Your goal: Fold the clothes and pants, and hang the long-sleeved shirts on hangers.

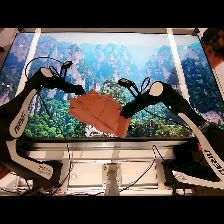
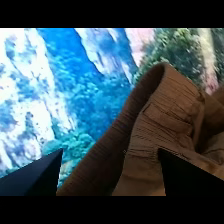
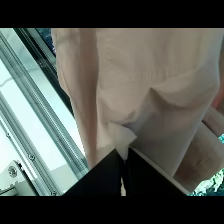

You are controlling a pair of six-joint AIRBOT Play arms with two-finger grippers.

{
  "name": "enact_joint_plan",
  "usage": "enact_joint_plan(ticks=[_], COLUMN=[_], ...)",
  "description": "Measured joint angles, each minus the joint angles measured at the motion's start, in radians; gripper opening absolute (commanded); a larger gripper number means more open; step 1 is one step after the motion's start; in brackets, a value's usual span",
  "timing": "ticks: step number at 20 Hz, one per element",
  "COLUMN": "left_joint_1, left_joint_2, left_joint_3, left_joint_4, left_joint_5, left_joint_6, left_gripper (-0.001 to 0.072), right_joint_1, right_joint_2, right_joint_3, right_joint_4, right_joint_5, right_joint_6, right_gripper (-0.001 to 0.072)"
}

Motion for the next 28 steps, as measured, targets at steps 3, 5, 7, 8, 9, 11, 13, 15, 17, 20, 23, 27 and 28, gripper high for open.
enact_joint_plan(ticks=[3, 5, 7, 8, 9, 11, 13, 15, 17, 20, 23, 27, 28], left_joint_1=[0.003, 0.000, -0.003, -0.003, -0.003, -0.002, -0.002, -0.001, 0.004, 0.023, 0.049, 0.078, 0.082], left_joint_2=[-0.024, -0.040, -0.049, -0.052, -0.055, -0.057, -0.058, -0.058, -0.055, -0.052, -0.051, -0.055, -0.056], left_joint_3=[0.004, 0.005, 0.006, 0.006, 0.006, 0.006, 0.006, 0.011, 0.019, 0.027, 0.031, 0.032, 0.032], left_joint_4=[-0.037, -0.052, -0.085, -0.109, -0.135, -0.172, -0.194, -0.206, -0.215, -0.219, -0.220, -0.222, -0.222], left_joint_5=[-0.026, -0.035, -0.046, -0.051, -0.054, -0.060, -0.065, -0.082, -0.131, -0.204, -0.233, -0.241, -0.233], left_joint_6=[0.032, 0.058, 0.098, 0.120, 0.138, 0.163, 0.179, 0.189, 0.216, 0.258, 0.275, 0.272, 0.272], left_gripper=[0.0639, 0.0567, 0.0292, 0.0157, 0.0054, 0.0015, 0.0015, 0.0015, 0.0016, 0.0515, 0.0681, 0.0681, 0.0681], right_joint_1=[0.000, 0.000, 0.000, 0.000, 0.000, 0.000, 0.000, 0.000, 0.000, 0.000, 0.000, 0.000, 0.000], right_joint_2=[0.000, 0.000, 0.000, 0.000, 0.000, 0.000, 0.000, 0.000, 0.000, 0.000, 0.000, 0.000, 0.000], right_joint_3=[0.000, 0.000, 0.000, 0.000, 0.000, 0.000, 0.000, 0.000, 0.000, 0.000, 0.000, 0.000, 0.000], right_joint_4=[0.000, 0.000, 0.000, 0.000, 0.000, 0.000, 0.000, 0.000, 0.000, 0.000, 0.000, 0.000, 0.000], right_joint_5=[-0.001, -0.001, 0.000, -0.001, -0.001, -0.001, -0.001, -0.001, 0.000, 0.000, -0.001, -0.001, -0.001], right_joint_6=[0.000, 0.000, 0.000, 0.000, 0.000, 0.000, 0.000, 0.000, 0.000, 0.000, 0.000, 0.000, 0.000], right_gripper=[0.0006, 0.0007, 0.0006, 0.0007, 0.0007, 0.0006, 0.0007, 0.0006, 0.0007, 0.0007, 0.0007, 0.0007, 0.0006])
